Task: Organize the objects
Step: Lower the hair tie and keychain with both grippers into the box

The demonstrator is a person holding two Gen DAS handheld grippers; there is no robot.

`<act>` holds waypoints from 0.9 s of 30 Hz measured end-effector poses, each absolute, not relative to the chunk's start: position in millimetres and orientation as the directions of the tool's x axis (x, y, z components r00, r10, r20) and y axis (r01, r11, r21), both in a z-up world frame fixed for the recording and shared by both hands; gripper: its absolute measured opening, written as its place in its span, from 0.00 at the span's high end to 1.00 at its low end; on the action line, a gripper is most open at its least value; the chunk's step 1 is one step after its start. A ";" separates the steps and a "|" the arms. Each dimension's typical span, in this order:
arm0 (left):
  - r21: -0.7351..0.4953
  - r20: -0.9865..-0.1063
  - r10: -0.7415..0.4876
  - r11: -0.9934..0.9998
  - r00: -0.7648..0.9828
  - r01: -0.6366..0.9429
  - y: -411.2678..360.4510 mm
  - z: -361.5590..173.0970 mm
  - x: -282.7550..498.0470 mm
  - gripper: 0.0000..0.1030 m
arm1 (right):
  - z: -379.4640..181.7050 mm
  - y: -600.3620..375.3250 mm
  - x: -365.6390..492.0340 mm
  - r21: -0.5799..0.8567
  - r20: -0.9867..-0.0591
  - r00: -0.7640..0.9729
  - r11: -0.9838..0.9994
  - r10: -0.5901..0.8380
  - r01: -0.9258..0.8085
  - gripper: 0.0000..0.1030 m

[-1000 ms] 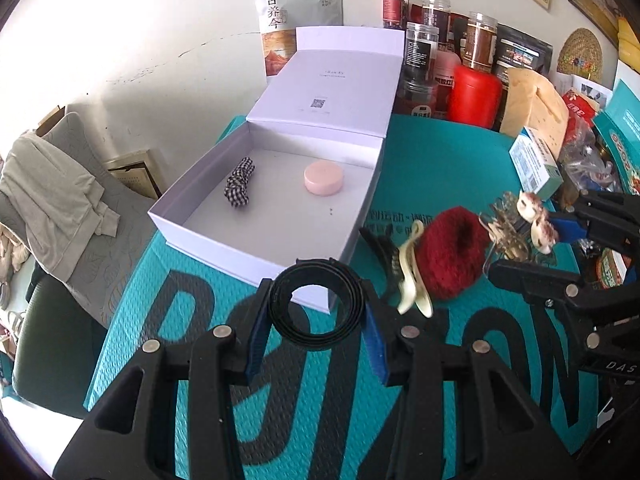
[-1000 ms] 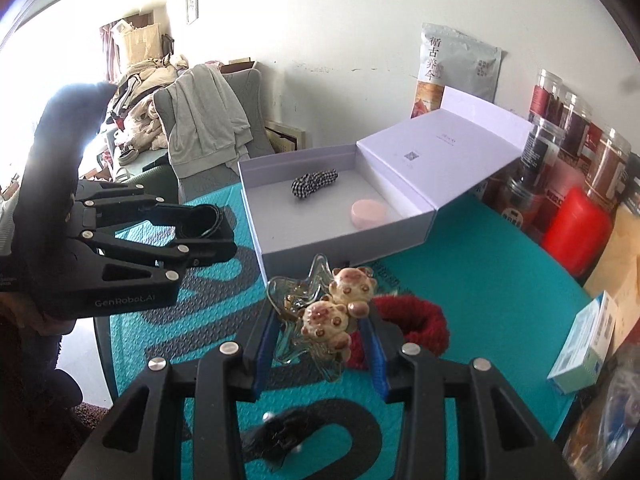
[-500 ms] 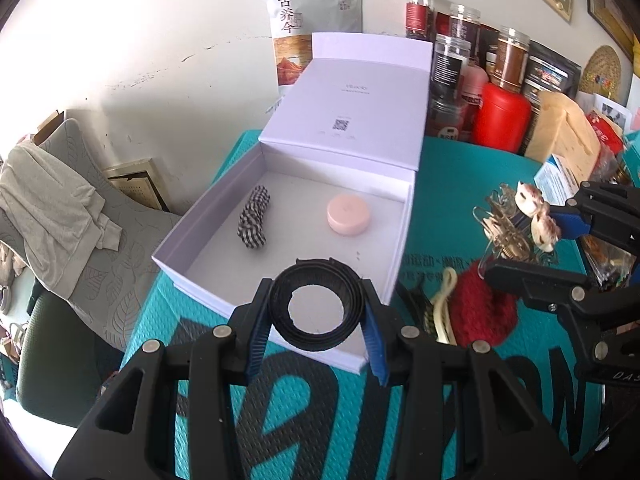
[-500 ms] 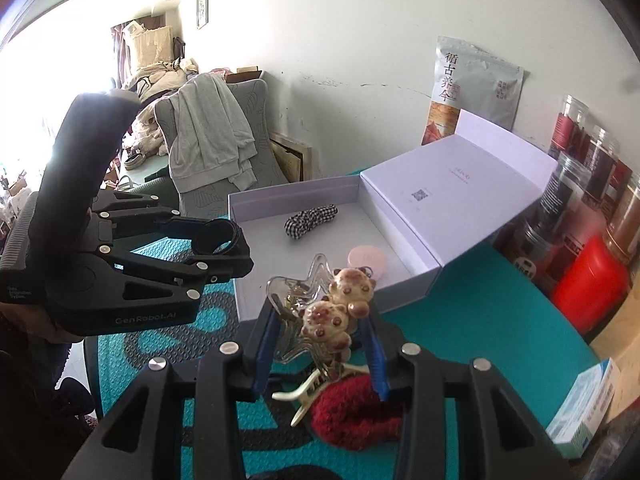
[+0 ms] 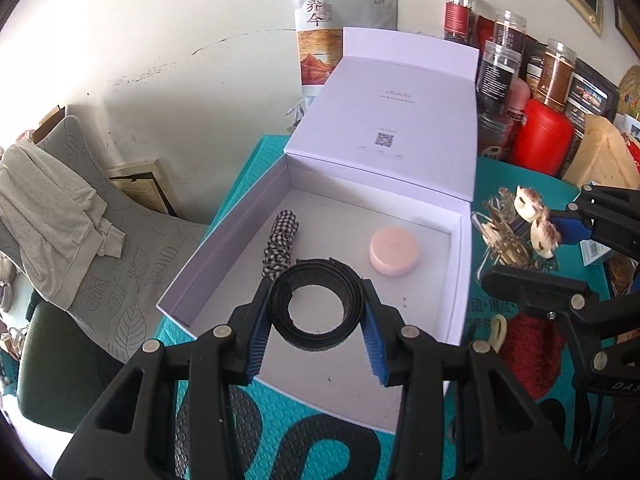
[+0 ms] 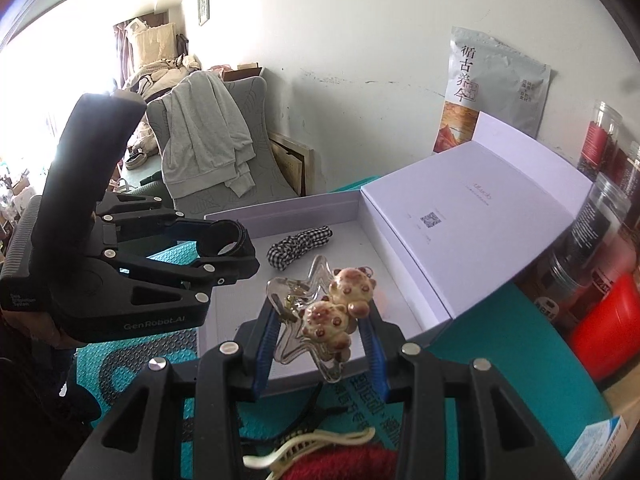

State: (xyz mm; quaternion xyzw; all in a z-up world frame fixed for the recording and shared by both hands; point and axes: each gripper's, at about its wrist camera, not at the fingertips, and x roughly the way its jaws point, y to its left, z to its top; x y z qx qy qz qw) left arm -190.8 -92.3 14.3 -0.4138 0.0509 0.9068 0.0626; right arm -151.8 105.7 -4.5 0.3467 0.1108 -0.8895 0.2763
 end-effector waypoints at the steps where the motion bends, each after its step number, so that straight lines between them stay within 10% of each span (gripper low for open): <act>1: 0.040 -0.757 0.072 -0.987 -0.650 -0.155 -93.8 12.6 -197.1 0.62 | -6.2 104.5 -158.4 -0.002 -0.680 -0.604 -0.823 -0.416 0.569 0.62; 27: 0.097 -0.814 0.003 -0.985 -0.581 -0.141 -118.1 -54.3 -305.8 0.62 | -68.5 84.6 -250.4 -0.009 -0.766 -0.533 -0.823 -0.360 0.568 0.63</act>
